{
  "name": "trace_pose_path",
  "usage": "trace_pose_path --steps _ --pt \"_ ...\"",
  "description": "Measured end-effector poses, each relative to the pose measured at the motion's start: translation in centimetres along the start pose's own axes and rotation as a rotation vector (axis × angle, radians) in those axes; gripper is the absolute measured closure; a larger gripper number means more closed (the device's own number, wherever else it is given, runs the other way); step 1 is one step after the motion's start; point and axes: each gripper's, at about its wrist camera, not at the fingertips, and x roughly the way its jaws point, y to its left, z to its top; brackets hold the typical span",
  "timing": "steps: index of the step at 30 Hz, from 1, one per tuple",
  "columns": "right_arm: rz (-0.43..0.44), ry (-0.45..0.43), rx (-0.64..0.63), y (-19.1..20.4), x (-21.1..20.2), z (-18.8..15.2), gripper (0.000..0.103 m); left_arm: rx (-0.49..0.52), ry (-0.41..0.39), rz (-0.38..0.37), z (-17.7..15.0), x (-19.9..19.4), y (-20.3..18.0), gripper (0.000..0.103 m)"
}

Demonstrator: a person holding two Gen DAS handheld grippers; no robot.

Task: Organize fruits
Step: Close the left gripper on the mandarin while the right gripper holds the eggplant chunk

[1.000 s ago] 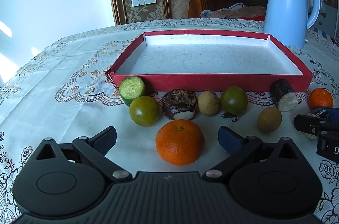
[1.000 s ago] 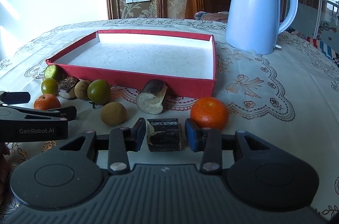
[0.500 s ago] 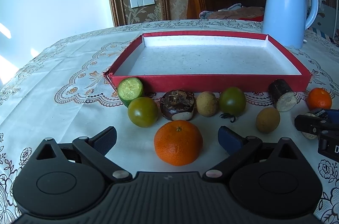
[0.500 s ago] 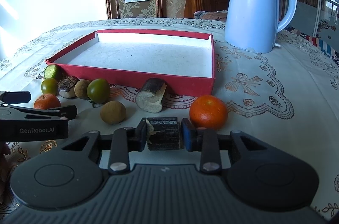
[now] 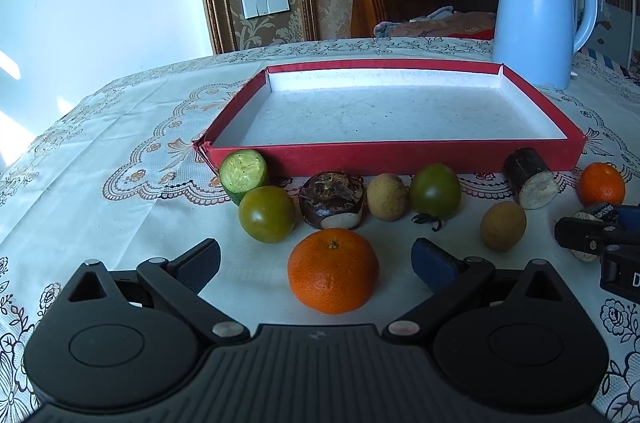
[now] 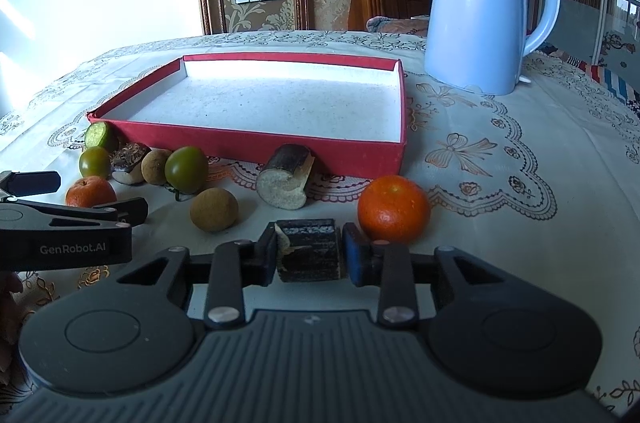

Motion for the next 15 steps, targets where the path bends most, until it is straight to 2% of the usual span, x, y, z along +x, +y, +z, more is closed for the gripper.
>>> trace_pose_path --steps 15 --pt "0.019 0.005 0.015 -0.43 -0.26 -0.17 0.071 -0.015 -0.014 -0.032 -0.07 -0.41 0.34 0.001"
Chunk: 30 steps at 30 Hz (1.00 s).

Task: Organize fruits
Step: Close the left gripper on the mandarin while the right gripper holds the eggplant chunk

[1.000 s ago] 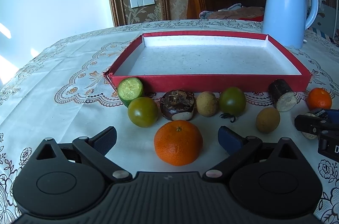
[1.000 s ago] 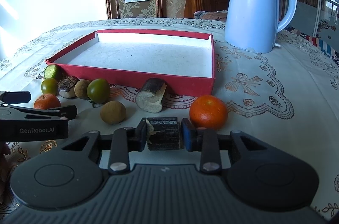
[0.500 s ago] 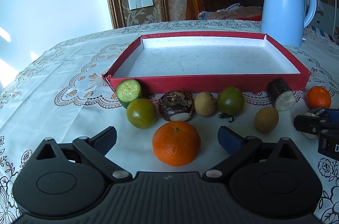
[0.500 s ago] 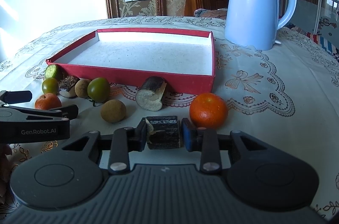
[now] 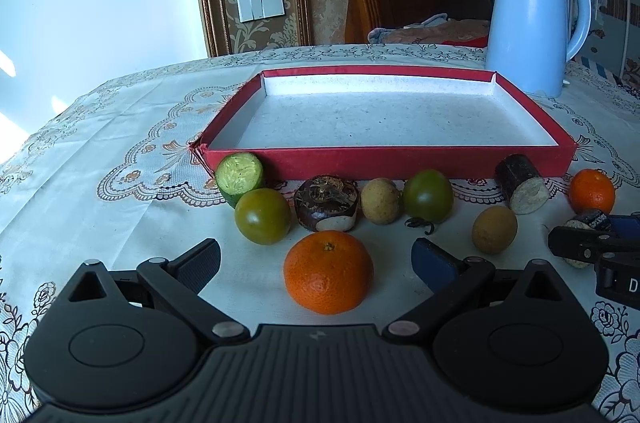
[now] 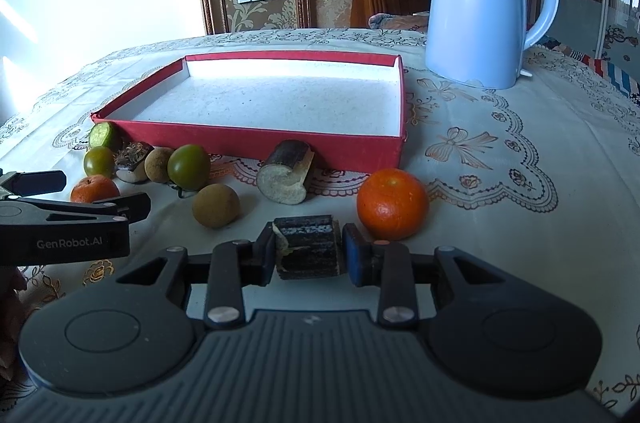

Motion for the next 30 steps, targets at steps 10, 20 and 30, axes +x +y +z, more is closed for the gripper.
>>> trace_pose_path --steps 10,20,30 --pt "0.018 -0.006 0.019 -0.28 -0.03 -0.11 0.070 -0.031 0.010 0.000 -0.12 0.05 0.54 0.016" --pt "0.035 -0.003 0.041 -0.64 -0.01 -0.09 0.069 -0.052 0.025 -0.014 -0.24 0.23 0.88 0.038" --pt "0.021 -0.001 0.030 -0.37 0.01 -0.01 0.070 -0.035 0.011 -0.019 -0.22 0.09 0.59 0.059"
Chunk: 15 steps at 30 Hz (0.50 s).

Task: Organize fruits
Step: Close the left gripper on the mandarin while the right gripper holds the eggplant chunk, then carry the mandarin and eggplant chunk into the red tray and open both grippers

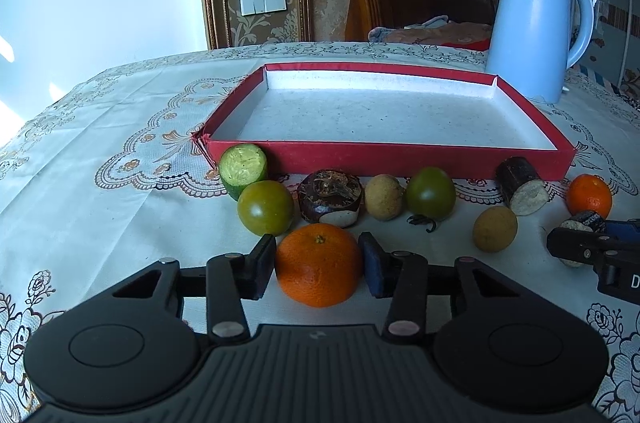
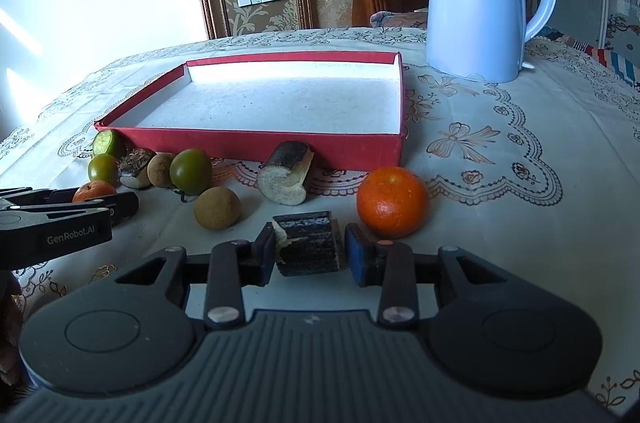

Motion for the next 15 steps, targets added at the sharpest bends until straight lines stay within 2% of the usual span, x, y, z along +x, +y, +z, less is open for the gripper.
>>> trace_pose_path --steps 15 --pt "-0.029 -0.037 -0.030 0.68 -0.59 -0.02 0.072 -0.045 -0.001 0.004 0.12 -0.08 0.78 0.061"
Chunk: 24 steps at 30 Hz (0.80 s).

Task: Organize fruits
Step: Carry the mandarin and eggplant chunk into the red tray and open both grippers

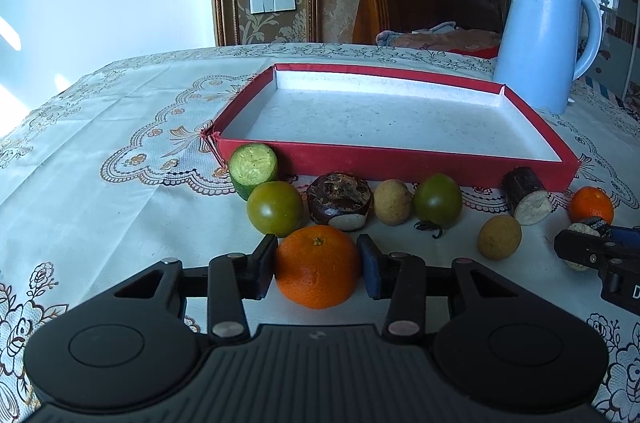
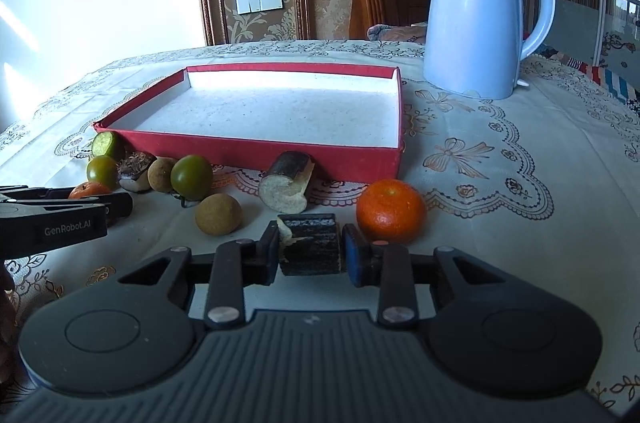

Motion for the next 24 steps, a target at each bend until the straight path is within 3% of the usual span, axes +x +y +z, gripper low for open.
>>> trace_pose_path --steps 14,24 --pt "-0.002 -0.051 -0.001 0.9 -0.7 0.3 0.072 -0.014 -0.042 0.036 1.6 -0.5 0.0 0.061" --pt "0.013 -0.081 -0.018 1.2 -1.0 1.4 0.072 0.022 -0.117 0.078 4.7 0.5 -0.8 0.061"
